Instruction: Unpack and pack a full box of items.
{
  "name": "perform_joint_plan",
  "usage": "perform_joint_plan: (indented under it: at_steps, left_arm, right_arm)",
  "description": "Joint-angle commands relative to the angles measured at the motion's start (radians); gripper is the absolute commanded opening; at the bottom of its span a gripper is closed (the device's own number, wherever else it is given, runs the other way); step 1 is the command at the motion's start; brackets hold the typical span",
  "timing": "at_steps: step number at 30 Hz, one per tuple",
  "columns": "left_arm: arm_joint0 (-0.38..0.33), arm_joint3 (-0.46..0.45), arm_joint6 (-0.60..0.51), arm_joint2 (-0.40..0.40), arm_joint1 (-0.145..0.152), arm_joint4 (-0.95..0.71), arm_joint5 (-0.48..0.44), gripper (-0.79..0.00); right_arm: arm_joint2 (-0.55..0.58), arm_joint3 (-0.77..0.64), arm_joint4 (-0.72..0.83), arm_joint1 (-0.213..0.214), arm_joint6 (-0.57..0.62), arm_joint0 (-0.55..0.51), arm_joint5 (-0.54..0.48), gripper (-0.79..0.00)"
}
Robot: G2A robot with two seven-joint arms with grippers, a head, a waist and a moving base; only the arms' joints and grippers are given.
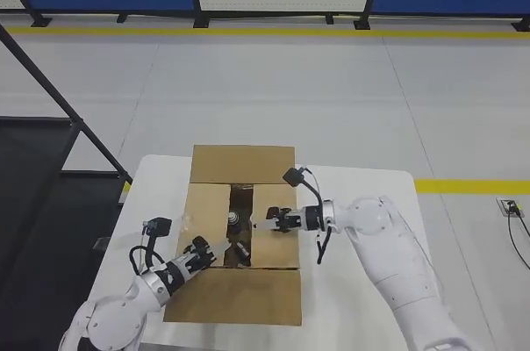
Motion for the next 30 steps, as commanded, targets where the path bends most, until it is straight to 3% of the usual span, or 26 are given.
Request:
perform_joint_plan:
  at_steps: [1, 9, 15, 23, 30]
  left_arm:
    - [-0.007, 0.008, 0.002, 0.003, 0.001, -0.005, 0.005, 0.000]
    - [-0.014, 0.008, 0.030, 0.007, 0.003, -0.019, 0.007, 0.000]
    - [0.033, -0.057, 0.046, -0.052, 0.009, -0.086, -0.035, 0.000]
    - [0.138, -0.115, 0.029, -0.252, 0.024, -0.266, -0.109, 0.000]
    - [0.297, -0.033, -0.110, -0.470, 0.041, -0.387, -0.230, 0.000]
  right_arm:
    - [-0.014, -0.005, -0.037, 0.002, -0.040, -0.005, -0.010, 0.000]
    - [-0.041, -0.047, -0.069, 0.010, -0.115, -0.028, 0.008, 0.000]
    - [-0.021, -0.113, -0.037, 0.026, -0.123, -0.051, 0.004, 0.000]
    - [0.011, -0.161, -0.003, 0.040, -0.177, -0.046, 0.117, 0.000]
    - [0.011, -0.161, -0.003, 0.040, -0.177, -0.046, 0.117, 0.000]
